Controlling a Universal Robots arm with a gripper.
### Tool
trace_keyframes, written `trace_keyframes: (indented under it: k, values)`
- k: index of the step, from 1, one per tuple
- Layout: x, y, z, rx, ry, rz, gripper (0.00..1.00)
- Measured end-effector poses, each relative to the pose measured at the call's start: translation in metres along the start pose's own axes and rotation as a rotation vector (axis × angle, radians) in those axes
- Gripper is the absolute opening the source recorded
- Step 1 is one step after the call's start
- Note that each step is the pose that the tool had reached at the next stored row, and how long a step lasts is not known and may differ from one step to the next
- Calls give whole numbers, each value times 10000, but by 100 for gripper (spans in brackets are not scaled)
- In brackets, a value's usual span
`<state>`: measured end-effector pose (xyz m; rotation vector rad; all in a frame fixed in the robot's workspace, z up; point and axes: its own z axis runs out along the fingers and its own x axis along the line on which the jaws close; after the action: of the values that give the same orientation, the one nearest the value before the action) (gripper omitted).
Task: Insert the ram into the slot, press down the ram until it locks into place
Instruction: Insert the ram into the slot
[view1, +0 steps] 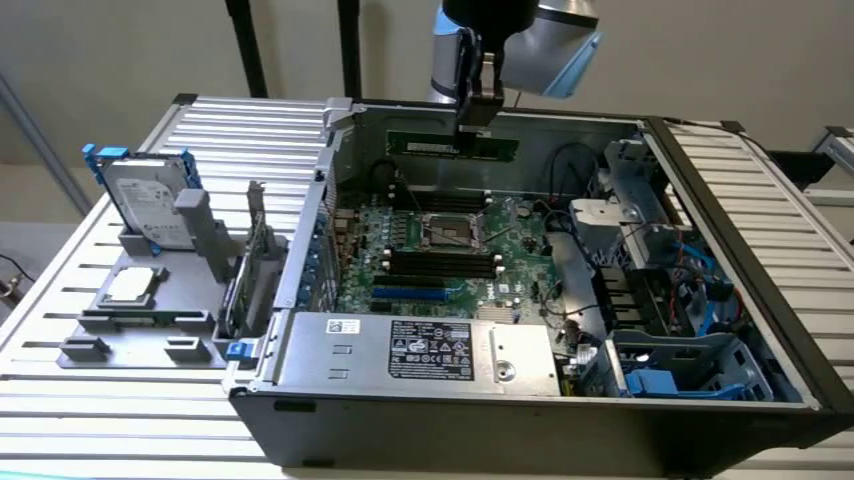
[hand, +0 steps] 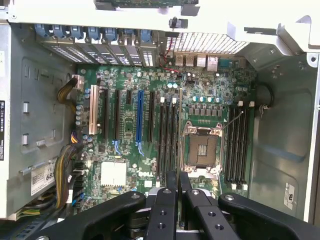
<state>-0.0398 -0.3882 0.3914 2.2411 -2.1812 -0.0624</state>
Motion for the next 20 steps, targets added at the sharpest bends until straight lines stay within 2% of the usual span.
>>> trace_keyframes:
  k: [1,5,7,20]
  values:
    - [0,3,4,17,0,1,13]
    - [2,25,68,148,5,-3,13]
    - [4,33,105,180,6,-4,13]
    - [41,34,340,232,7,-5,13]
